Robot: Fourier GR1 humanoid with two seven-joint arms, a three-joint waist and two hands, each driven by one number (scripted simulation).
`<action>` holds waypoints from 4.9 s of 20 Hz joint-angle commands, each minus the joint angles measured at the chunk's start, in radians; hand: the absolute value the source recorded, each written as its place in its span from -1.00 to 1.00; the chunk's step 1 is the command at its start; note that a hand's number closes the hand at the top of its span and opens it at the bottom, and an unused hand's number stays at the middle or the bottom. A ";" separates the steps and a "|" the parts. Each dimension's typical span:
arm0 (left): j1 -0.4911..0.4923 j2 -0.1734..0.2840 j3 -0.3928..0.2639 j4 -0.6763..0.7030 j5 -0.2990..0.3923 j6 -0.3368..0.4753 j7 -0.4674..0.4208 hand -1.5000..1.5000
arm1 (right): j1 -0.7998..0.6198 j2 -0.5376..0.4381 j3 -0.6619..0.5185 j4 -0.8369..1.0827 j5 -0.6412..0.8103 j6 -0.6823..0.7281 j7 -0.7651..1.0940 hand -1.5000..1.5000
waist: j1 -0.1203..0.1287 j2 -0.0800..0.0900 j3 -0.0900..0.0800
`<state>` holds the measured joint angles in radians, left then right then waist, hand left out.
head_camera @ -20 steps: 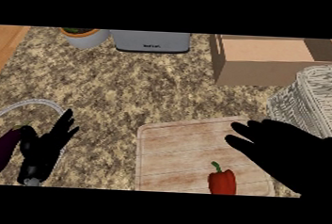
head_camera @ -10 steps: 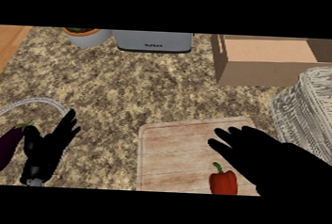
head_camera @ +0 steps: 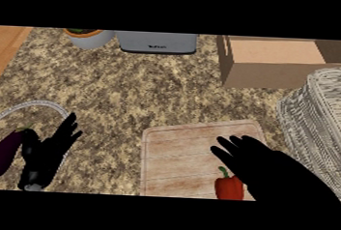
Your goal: Pick the bell pepper from the cutting board and place it in the basket
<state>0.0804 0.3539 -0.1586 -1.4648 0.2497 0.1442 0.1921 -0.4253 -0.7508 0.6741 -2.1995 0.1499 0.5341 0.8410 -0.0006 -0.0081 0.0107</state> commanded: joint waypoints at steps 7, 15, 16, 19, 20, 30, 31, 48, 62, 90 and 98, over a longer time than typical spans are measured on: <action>0.097 0.000 -0.003 0.064 -0.013 -0.040 -0.001 0.00 | 0.087 0.060 0.035 0.124 0.231 -0.056 -0.146 -1.00 | 0.010 0.010 -0.010; 0.054 -0.015 0.013 0.047 -0.026 -0.030 0.049 0.00 | 0.108 0.148 0.067 0.200 0.325 -0.065 -0.197 -1.00 | 0.008 0.010 -0.010; 0.059 0.002 0.029 0.091 -0.022 -0.059 0.008 0.00 | 0.111 0.146 0.058 0.223 0.327 -0.075 -0.224 -1.00 | 0.008 0.011 -0.011; 0.030 -0.012 0.040 0.112 -0.015 -0.061 0.022 0.00 | 0.127 0.164 0.095 0.216 0.371 -0.055 -0.187 -1.00 | 0.001 0.009 -0.011; 0.064 -0.034 -0.004 0.047 -0.043 -0.027 0.059 0.00 | 0.173 0.156 0.135 0.198 0.397 -0.065 -0.181 -1.00 | 0.000 0.007 -0.010; 0.053 -0.070 -0.008 0.065 -0.084 -0.008 0.061 0.00 | 0.206 0.155 0.109 0.299 0.454 -0.058 -0.273 -1.00 | -0.002 0.009 -0.010; 0.053 -0.054 0.021 0.053 -0.061 -0.030 0.049 0.00 | 0.198 0.234 0.157 0.345 0.507 -0.083 -0.249 -1.00 | 0.004 0.009 -0.011; 0.047 -0.066 0.056 0.085 -0.076 -0.059 0.030 0.00 | 0.154 0.247 0.162 0.434 0.689 -0.131 -0.417 1.00 | 0.003 0.009 -0.011; 0.125 -0.086 0.075 0.041 -0.079 -0.041 0.027 0.00 | 0.611 0.121 0.173 0.202 0.887 -0.439 -0.245 1.00 | -0.056 -0.003 -0.010; 0.130 -0.062 0.084 -0.005 -0.074 -0.057 0.059 0.00 | 0.587 0.281 -0.355 -0.439 0.567 -0.738 -0.020 1.00 | -0.038 0.007 -0.013; 0.120 -0.059 0.069 -0.012 -0.086 -0.068 0.060 0.00 | 0.419 0.269 -0.556 -0.298 0.436 -0.640 0.032 1.00 | -0.018 0.009 -0.011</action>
<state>0.1589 0.2993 -0.0567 -1.5266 0.1843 0.0893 0.2371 0.0282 -0.4739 0.2246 -2.3551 0.8629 -0.1818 0.8122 -0.0348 -0.0078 0.0078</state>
